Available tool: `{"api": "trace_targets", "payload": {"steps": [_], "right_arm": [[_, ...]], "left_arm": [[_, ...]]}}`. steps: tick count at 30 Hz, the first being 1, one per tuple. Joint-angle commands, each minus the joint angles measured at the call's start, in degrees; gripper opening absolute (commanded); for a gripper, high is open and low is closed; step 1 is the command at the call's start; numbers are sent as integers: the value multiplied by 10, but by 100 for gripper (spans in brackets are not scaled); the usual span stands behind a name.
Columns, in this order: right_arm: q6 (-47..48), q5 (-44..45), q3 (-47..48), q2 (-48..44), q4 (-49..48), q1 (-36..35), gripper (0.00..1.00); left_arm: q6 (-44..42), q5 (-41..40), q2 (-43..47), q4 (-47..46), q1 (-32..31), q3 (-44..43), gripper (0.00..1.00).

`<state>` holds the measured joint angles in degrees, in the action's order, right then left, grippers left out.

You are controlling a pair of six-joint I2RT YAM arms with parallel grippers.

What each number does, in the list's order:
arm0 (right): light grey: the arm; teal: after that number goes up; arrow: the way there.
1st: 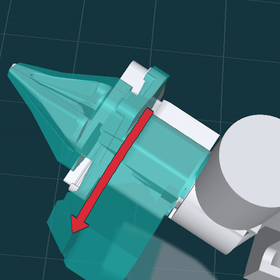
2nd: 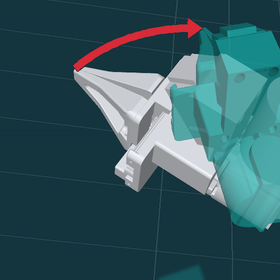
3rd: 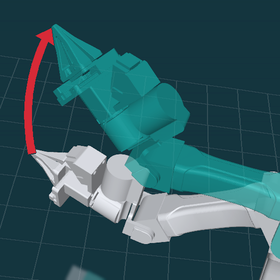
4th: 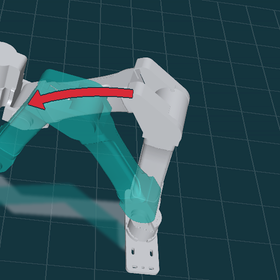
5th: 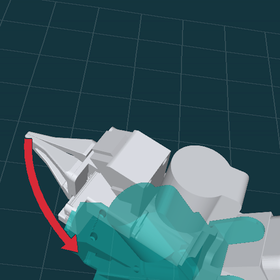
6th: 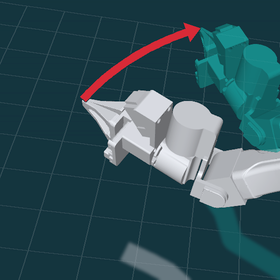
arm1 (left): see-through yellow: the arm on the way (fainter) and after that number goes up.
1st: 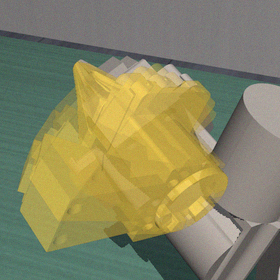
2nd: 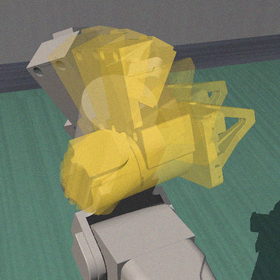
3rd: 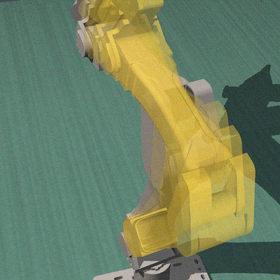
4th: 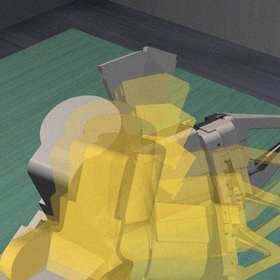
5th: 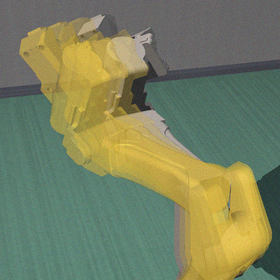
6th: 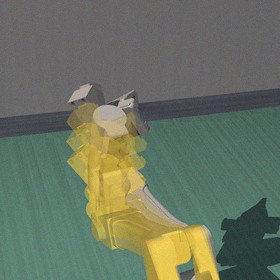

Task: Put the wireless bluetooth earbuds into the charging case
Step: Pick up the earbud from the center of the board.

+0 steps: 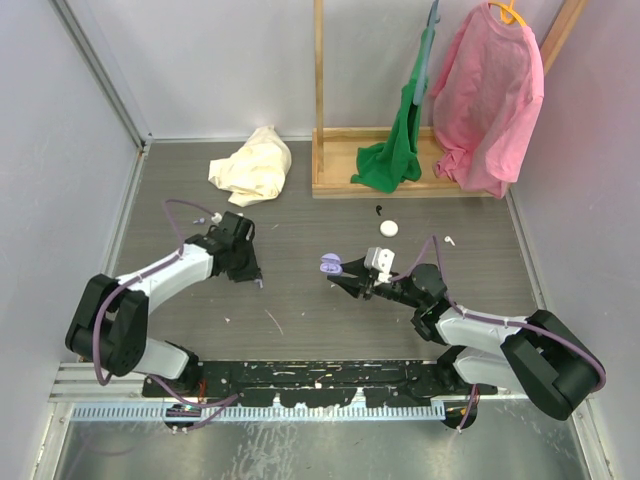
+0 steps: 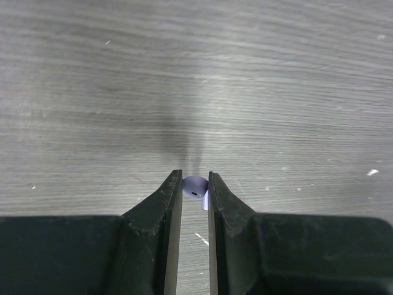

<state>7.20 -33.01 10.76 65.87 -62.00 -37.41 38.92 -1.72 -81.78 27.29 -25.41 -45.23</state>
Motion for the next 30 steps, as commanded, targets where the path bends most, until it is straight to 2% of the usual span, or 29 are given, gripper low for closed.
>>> {"api": "trace_targets", "payload": {"steps": [1,7,12,21,30], "right_arm": [[-2,0,24,-7,-25,-3,1],[1,9,27,6,-24,-3,1],[-1,13,33,21,-11,-3,1],[-5,40,28,-4,50,-3,1],[-8,57,29,-32,99,-3,1]], "left_arm": [[-31,40,41,-90,-3,4,18],[-59,76,67,-174,-3,32,18],[-93,100,54,-169,-10,20,18],[-129,62,-8,-111,-46,-19,19],[-165,5,-104,4,-97,-104,23]]}}
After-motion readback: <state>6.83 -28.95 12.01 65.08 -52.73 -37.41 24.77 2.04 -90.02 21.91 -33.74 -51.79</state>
